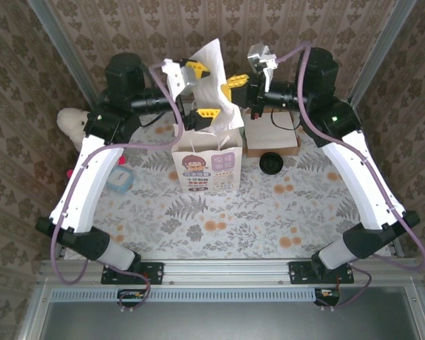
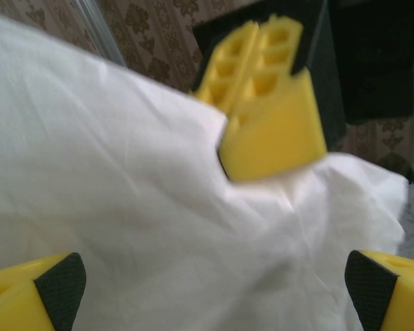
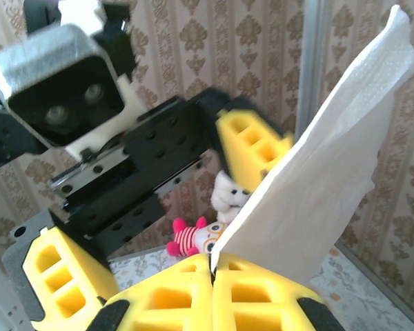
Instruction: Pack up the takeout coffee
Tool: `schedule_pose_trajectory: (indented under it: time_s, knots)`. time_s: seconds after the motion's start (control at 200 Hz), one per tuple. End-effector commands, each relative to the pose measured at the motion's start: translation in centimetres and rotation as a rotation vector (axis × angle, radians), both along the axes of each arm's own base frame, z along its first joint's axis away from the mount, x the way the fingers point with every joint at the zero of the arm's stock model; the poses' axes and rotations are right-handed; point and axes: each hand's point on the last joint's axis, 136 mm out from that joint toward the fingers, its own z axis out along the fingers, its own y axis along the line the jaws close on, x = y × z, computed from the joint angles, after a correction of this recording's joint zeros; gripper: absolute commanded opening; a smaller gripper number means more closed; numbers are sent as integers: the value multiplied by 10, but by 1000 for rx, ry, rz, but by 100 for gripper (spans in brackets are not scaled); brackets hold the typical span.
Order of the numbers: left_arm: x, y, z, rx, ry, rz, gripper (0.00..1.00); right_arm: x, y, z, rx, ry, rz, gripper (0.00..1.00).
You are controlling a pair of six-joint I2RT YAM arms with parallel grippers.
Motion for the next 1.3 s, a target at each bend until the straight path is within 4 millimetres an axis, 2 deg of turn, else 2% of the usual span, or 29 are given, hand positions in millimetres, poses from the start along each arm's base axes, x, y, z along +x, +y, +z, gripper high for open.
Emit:
schedule_pose_trajectory:
  time_s: [0.0,0.125,0.285,0.37,0.455,0.555,0.595,0.63,0.755,0.855,0.885,0.91,0.95,0.975,0.985,1.065,1.165,1.225,1.295]
  knots:
    - [-16,-8,2,32,-40,-110,100,-14,13,3,-15,-37,102,0]
    - [-17,-18,-12,76,-46,-154,100,-29,23,7,4,-60,230,0]
    - [0,-22,-44,154,-1,-134,97,-26,20,26,42,-128,194,0]
    - [7,-20,-54,171,17,-128,85,-29,15,33,52,-160,182,0]
    - [13,-14,-55,158,38,-119,74,-30,10,38,54,-185,161,0]
    - [19,-6,-52,124,60,-103,53,-24,2,36,44,-198,97,0]
    - [19,-5,-52,115,62,-102,47,-20,-3,36,43,-202,65,0]
    - [28,5,-53,110,67,-64,44,-15,-7,35,45,-196,37,0]
    - [26,13,-54,109,74,-49,28,-2,-21,33,48,-177,-44,0]
    - [22,16,-56,112,75,-54,13,1,-21,24,20,-152,-39,0]
    - [22,16,-57,114,76,-54,11,2,-21,21,11,-146,-42,11]
    - [22,16,-56,114,75,-53,9,5,-23,19,5,-136,-55,28]
    - [21,16,-56,113,77,-51,6,13,-28,15,-2,-106,-91,65]
    - [22,16,-56,114,78,-50,5,19,-33,13,-2,-88,-119,94]
    - [21,16,-56,113,77,-52,5,22,-36,13,-2,-82,-133,98]
    - [19,16,-55,112,79,-57,2,45,-57,-2,-9,-33,-226,100]
    - [17,17,-54,108,76,-62,1,54,-76,-27,-9,14,-184,100]
    - [16,17,-54,109,81,-63,1,47,-73,-42,-33,42,-107,100]
    - [14,17,-55,112,86,-71,1,30,-57,-58,-78,60,16,100]
